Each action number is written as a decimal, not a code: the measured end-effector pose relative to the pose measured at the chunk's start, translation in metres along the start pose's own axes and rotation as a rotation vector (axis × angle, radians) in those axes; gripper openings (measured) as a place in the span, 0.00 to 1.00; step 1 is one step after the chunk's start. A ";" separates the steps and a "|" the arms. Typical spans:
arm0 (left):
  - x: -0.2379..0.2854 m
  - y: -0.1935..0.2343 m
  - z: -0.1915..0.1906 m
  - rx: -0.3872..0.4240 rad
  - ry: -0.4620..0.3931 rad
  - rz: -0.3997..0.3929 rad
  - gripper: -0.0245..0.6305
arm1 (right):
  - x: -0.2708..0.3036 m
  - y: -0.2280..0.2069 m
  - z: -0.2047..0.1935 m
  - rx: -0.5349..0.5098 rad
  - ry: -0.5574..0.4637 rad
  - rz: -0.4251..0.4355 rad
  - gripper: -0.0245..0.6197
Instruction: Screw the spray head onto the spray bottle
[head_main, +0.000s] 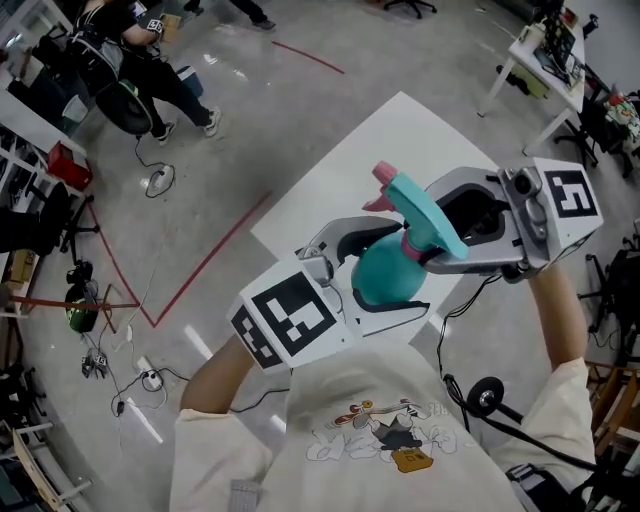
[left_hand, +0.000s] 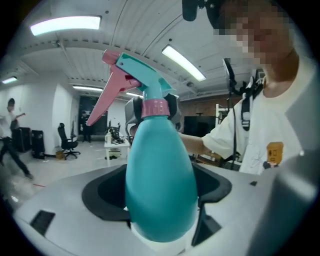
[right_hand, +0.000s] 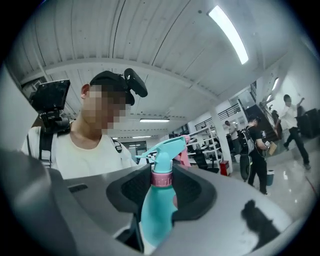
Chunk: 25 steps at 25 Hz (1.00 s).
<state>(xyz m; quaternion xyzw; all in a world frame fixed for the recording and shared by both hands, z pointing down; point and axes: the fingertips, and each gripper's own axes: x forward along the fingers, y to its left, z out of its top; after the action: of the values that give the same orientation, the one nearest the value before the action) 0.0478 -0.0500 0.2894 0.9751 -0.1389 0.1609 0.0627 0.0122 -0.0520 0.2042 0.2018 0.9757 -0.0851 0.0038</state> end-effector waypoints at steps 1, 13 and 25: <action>0.003 0.005 -0.003 -0.001 0.006 0.051 0.65 | -0.001 -0.004 -0.003 -0.013 0.009 -0.036 0.24; -0.008 0.058 -0.010 0.012 -0.055 0.494 0.65 | 0.011 -0.039 -0.005 -0.127 0.010 -0.424 0.24; -0.033 0.079 -0.014 0.052 -0.072 0.780 0.65 | 0.026 -0.049 -0.002 -0.222 -0.040 -0.813 0.24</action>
<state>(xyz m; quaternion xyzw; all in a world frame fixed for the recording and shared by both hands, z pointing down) -0.0091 -0.1143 0.2980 0.8554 -0.4971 0.1419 -0.0327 -0.0314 -0.0860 0.2134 -0.2031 0.9788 0.0219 0.0106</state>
